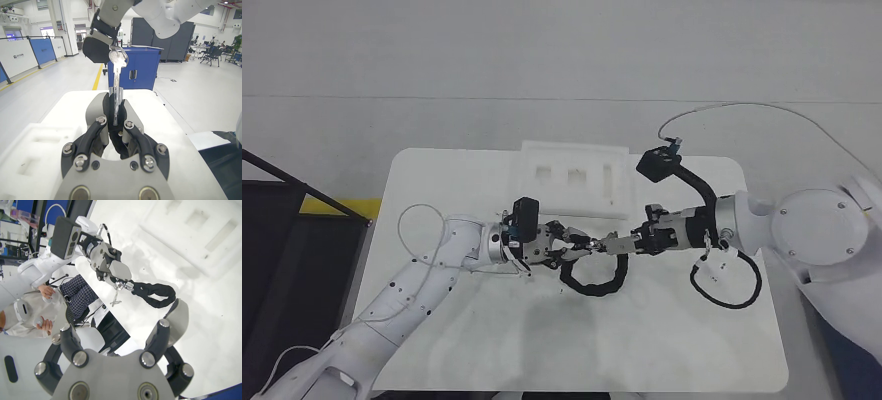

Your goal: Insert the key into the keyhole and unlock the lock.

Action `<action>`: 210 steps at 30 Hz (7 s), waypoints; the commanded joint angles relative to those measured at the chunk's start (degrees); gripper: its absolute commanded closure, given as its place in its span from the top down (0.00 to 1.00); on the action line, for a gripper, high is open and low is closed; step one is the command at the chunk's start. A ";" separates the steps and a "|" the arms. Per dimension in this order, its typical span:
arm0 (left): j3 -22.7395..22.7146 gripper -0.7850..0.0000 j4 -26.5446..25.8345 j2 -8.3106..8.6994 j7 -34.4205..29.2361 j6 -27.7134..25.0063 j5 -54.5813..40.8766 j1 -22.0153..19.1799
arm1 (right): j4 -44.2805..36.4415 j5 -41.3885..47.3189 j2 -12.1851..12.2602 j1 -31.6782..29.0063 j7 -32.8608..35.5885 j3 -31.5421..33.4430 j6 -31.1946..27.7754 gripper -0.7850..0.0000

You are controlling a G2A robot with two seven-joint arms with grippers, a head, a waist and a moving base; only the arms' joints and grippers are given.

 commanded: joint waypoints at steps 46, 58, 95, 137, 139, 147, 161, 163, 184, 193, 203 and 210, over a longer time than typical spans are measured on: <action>7.40 0.00 -3.72 3.64 -27.46 0.00 -30.91 -5.05 | -6.60 -42.25 2.31 -17.92 -21.99 8.08 -53.06 1.00; 8.08 0.00 -3.38 2.73 -33.09 0.00 -34.88 -6.08 | -7.80 -45.02 2.09 -18.49 -24.61 7.08 -54.69 1.00; 7.75 0.00 -2.46 1.64 -33.39 0.00 -32.01 -6.77 | -7.79 -39.74 0.96 -11.81 -15.91 0.32 -54.13 1.00; 15.92 0.00 -9.54 8.34 -42.57 0.00 -43.57 -12.69 | -5.55 -57.12 0.44 -9.66 -29.19 1.57 -61.13 0.37; 16.63 0.00 -9.77 8.59 -42.94 0.00 -44.54 -13.11 | -5.86 -57.41 0.48 -9.88 -29.46 1.76 -61.23 0.30; 18.75 0.00 -10.25 9.45 -43.68 0.00 -47.00 -14.77 | -6.63 -56.45 0.71 -10.58 -29.11 1.79 -62.69 0.09; 20.51 0.00 -11.59 10.47 -41.45 0.00 -46.80 -17.43 | -4.04 -39.06 0.96 -11.02 -29.85 2.81 -57.65 0.00; 20.44 0.00 -11.80 10.64 -40.51 0.00 -45.87 -17.74 | -3.71 -36.58 1.00 -10.72 -28.53 2.74 -56.38 0.00; 22.03 0.00 -10.47 12.37 -34.94 0.00 -39.55 -18.95 | -0.69 -20.76 1.17 -11.80 -24.89 5.32 -47.07 1.00; 20.89 0.00 -2.45 11.35 -35.71 4.04 -34.04 -18.21 | 0.95 -22.97 2.17 -17.99 -29.68 11.47 -50.11 1.00; 21.80 0.00 1.31 7.96 -36.10 9.83 -24.73 -16.83 | 2.05 -26.97 2.35 -23.25 -35.67 14.87 -52.49 1.00; 23.13 0.58 4.13 5.04 -33.77 12.95 -16.09 -16.82 | 3.25 -28.00 2.09 -24.53 -37.97 15.03 -53.55 1.00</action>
